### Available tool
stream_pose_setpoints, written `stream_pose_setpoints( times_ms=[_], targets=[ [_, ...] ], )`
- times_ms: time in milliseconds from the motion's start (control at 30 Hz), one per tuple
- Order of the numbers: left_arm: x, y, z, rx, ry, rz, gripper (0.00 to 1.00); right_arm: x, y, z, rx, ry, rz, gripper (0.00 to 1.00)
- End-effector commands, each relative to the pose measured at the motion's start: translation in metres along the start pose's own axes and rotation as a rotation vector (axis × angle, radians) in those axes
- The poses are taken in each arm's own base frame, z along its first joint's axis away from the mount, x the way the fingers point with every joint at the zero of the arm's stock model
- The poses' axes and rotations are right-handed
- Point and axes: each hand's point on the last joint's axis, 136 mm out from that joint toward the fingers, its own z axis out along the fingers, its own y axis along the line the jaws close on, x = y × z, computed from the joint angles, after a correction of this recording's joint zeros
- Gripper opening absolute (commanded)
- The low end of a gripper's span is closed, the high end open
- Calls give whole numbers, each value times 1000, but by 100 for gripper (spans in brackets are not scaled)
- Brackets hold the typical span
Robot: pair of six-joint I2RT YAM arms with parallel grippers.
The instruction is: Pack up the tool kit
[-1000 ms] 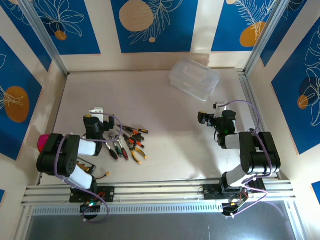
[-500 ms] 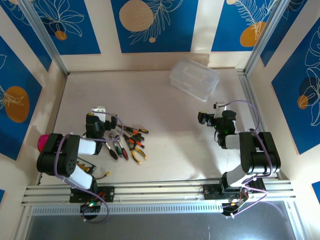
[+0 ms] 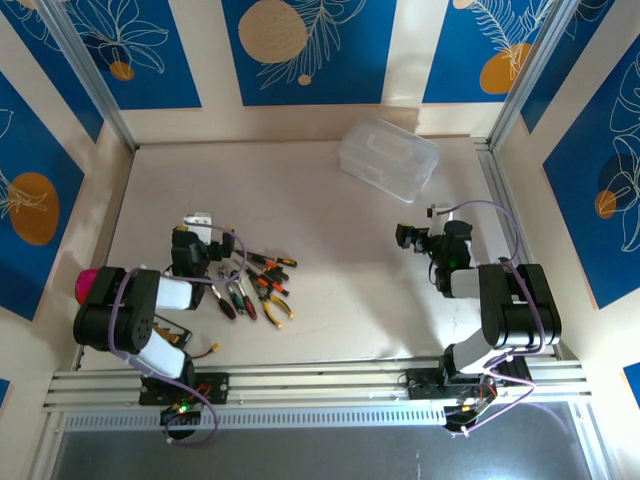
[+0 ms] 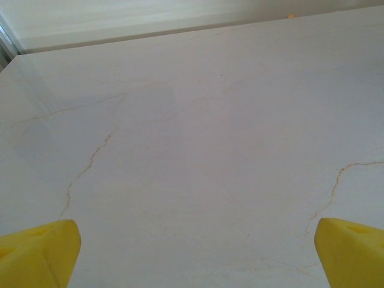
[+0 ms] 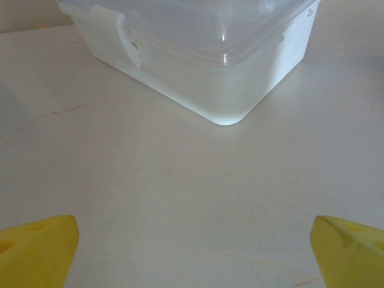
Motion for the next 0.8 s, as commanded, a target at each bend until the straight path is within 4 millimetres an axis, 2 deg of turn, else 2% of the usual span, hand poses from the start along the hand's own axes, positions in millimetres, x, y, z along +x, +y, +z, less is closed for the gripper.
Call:
stream_pose_setpoints(
  times_ms=[0,133,200,300,367,467,567,667,767],
  targets=[
    [-6,1,3,12,-13,4,100,-12,4,1,-19,-29,-13,99],
    [-6,1,3,11,-14,5,100,-12,4,1,-20,-29,-10,99],
    [-8,7,1,-36,-21,1,100,-13,4,0,-17,-36,-12,99],
    [-29,23,-10,-116,0,-21,100,-30,-3,-13,42,-39,11,99],
    [-50,30,-20,-148,21,-43,100,-48,-5,-25,81,-10,2,99],
    [-82,29,-28,-125,33,-97,100,-80,0,-38,82,7,-28,99],
    [-99,27,-28,-116,117,-141,100,-117,5,-40,69,48,-58,99],
    [-110,24,-27,-100,212,-147,100,-147,6,-29,65,92,-85,99],
    [-116,20,-30,-80,261,-144,100,-175,1,-6,80,139,-70,99]
  ],
)
